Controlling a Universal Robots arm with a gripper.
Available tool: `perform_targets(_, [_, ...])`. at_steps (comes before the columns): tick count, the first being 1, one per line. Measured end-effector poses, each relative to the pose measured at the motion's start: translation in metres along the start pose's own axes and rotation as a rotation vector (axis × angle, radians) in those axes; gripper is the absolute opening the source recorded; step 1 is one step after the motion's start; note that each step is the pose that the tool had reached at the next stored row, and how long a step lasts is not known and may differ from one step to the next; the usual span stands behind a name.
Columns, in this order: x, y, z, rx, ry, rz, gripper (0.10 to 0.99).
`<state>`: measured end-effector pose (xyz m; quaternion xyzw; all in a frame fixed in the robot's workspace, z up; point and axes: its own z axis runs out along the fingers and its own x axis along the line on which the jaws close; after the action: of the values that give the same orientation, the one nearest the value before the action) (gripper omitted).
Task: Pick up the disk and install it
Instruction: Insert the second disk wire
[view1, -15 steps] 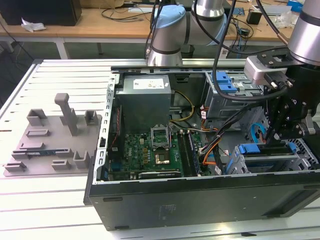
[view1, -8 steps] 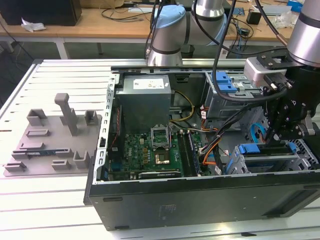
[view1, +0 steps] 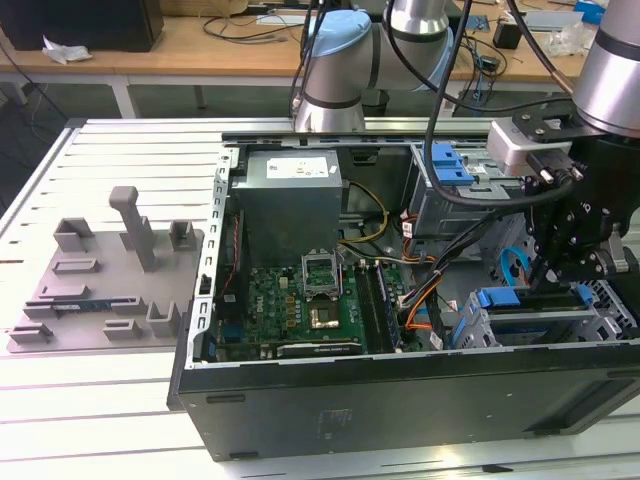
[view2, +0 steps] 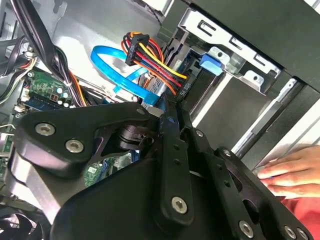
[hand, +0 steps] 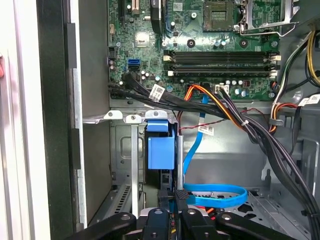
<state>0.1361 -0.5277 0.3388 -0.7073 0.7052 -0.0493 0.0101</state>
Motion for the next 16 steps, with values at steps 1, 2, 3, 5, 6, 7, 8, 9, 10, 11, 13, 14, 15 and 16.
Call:
perform_targets(1, [0.0000,0.0000,0.0001,0.000,-0.0001,-0.001,0.161])
perform_targets(2, [0.0000,0.0001,0.0002,0.000,-0.0002,-0.001,0.161])
perform_targets(3, [0.0000,0.0002,-0.0003,0.000,-0.0010,-0.001,0.231])
perform_targets(5, [-0.0002,-0.0007,-0.0113,0.000,0.0091,-0.002,0.298])
perform_targets(6, [-0.0003,-0.0014,-0.0188,0.000,0.0169,-0.002,0.298])
perform_targets(7, [-0.0003,-0.0018,-0.0246,0.000,0.0239,-0.003,0.298])
perform_targets(8, [-0.0004,-0.0021,-0.0273,0.000,0.0285,-0.003,0.298])
perform_targets(9, [-0.0004,-0.0022,-0.0287,0.000,0.0318,-0.004,0.298])
perform_targets(10, [-0.0006,-0.0022,-0.0293,0.000,0.0354,-0.004,0.298])
perform_targets(11, [-0.0006,-0.0023,-0.0295,0.000,0.0383,-0.004,0.298])
perform_targets(13, [-0.0006,-0.0023,-0.0296,0.000,0.0417,-0.004,0.298])
perform_targets(14, [-0.0007,-0.0023,-0.0298,0.000,0.0421,-0.005,0.298])
perform_targets(15, [-0.0007,-0.0023,-0.0296,0.000,0.0420,-0.004,0.298])
perform_targets(16, [-0.0007,-0.0023,-0.0296,0.000,0.0422,-0.004,0.298])
